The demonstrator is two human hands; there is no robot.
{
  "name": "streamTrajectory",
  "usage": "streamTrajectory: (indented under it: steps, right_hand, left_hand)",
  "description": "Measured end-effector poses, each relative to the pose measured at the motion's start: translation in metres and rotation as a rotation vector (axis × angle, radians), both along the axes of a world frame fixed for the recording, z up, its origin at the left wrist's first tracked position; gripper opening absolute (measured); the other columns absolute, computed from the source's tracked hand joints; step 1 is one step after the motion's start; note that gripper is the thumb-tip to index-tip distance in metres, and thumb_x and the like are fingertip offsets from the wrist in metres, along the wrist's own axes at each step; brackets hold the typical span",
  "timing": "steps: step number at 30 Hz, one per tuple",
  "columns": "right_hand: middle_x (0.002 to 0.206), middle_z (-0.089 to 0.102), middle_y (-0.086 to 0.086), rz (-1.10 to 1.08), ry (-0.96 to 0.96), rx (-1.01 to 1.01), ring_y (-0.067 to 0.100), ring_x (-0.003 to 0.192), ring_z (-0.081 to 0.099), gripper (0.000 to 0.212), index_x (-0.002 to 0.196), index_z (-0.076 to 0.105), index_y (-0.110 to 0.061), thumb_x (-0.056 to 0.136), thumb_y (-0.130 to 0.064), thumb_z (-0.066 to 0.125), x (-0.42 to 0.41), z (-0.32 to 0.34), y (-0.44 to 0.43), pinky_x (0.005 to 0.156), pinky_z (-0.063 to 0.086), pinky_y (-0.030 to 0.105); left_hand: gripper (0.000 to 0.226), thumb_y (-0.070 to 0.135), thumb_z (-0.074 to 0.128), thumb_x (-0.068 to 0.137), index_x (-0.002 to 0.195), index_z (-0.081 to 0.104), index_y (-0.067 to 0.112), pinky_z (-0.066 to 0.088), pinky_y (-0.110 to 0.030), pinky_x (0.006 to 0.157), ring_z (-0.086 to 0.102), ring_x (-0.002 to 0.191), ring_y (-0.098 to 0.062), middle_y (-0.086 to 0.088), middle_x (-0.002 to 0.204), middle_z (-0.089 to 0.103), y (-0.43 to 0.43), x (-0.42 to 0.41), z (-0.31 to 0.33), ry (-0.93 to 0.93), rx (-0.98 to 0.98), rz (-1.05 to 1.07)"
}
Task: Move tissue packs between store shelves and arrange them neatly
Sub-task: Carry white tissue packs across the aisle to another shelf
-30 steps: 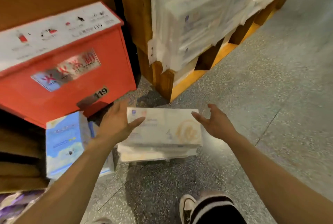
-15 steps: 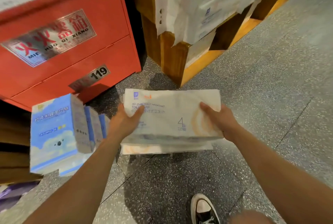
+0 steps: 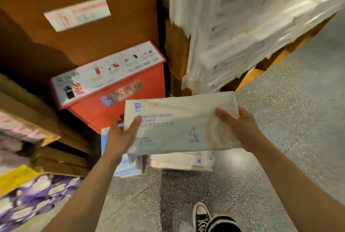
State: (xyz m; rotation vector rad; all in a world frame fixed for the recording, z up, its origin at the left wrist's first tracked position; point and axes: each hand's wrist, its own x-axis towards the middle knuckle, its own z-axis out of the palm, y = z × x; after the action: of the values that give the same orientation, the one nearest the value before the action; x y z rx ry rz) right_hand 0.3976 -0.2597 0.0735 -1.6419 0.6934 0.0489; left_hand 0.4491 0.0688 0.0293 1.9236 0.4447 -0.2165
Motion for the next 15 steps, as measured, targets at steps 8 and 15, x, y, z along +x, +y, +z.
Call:
streamTrajectory:
  steps: [8, 15]
  right_hand:
    - [0.101, 0.076, 0.0, 0.135, -0.125, -0.024, 0.02, 0.085, 0.075, 0.047, 0.117, 0.068, -0.018, 0.079, -0.041, 0.082, -0.041, 0.244, 0.053, 0.063, 0.06, 0.031]
    - [0.111, 0.074, 0.002, 0.238, -0.186, 0.001, 0.026, 0.096, 0.072, 0.059, 0.123, 0.066, -0.019, 0.076, -0.049, 0.082, -0.07, 0.346, 0.097, 0.083, 0.06, 0.044]
  left_hand:
    - [0.063, 0.073, 0.072, 0.068, 0.109, 0.075, 0.025, 0.059, -0.044, 0.089, 0.075, 0.094, -0.021, 0.006, 0.102, 0.078, 0.072, -0.067, 0.237, 0.081, -0.232, 0.002]
    - [0.051, 0.053, 0.073, 0.084, 0.126, 0.065, 0.025, 0.056, -0.041, 0.088, 0.076, 0.091, -0.016, -0.002, 0.128, 0.069, 0.109, -0.141, 0.369, -0.025, -0.453, 0.017]
